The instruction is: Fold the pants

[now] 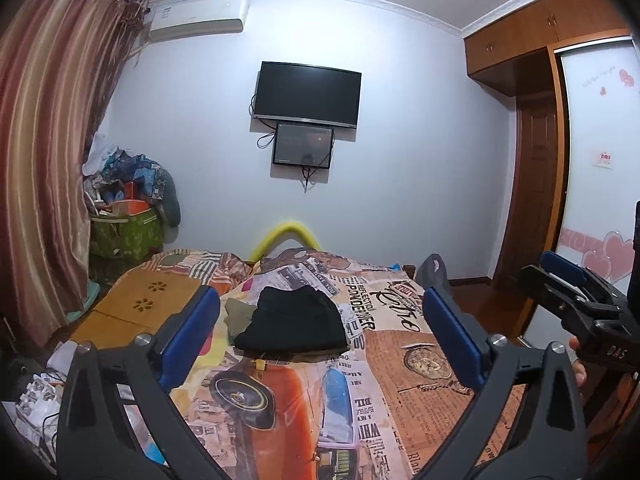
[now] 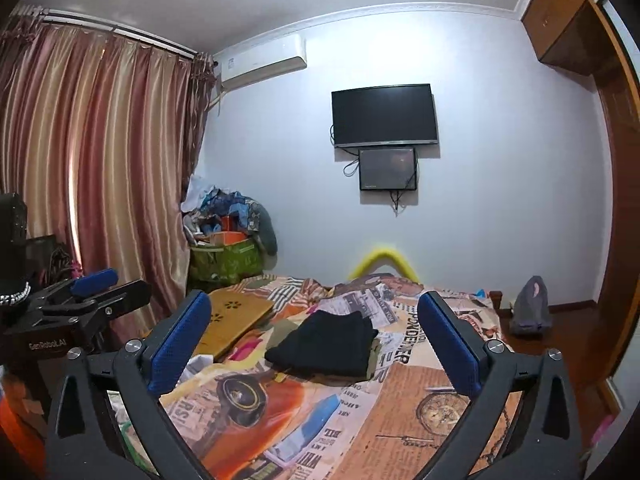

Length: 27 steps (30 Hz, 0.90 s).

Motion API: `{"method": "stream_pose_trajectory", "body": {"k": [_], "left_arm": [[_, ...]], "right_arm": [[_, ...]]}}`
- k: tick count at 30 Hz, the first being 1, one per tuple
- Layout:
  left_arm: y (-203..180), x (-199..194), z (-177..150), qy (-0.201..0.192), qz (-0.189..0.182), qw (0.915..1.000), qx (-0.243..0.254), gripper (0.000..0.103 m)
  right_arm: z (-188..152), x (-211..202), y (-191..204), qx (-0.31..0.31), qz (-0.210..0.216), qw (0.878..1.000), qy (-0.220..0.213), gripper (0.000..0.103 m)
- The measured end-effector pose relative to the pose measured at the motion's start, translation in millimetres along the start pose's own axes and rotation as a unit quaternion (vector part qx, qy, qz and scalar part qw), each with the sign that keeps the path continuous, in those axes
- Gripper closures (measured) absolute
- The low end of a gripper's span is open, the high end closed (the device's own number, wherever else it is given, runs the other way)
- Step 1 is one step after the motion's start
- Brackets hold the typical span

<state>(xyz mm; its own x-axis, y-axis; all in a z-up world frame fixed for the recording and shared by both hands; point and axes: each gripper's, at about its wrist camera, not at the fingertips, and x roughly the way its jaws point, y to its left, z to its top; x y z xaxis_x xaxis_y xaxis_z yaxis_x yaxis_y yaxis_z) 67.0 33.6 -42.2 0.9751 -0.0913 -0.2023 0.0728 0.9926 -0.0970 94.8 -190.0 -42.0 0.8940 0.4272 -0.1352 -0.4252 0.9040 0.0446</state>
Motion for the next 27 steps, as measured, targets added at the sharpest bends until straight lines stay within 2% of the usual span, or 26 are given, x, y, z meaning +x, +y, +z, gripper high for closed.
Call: {"method": "stream_pose_trajectory", "body": {"k": [14, 27], "left_arm": [[-12, 6, -6, 0.005, 0.012, 0.9997, 0.021, 0.0], [-10, 5, -7, 0.008, 0.008, 0.9997, 0.023, 0.0]], "right_arm": [[-8, -9, -2, 0.011, 0.003, 1.0, 0.007, 0.0], [-7, -12, 1, 0.008, 0.004, 1.0, 0.01, 0.0]]}}
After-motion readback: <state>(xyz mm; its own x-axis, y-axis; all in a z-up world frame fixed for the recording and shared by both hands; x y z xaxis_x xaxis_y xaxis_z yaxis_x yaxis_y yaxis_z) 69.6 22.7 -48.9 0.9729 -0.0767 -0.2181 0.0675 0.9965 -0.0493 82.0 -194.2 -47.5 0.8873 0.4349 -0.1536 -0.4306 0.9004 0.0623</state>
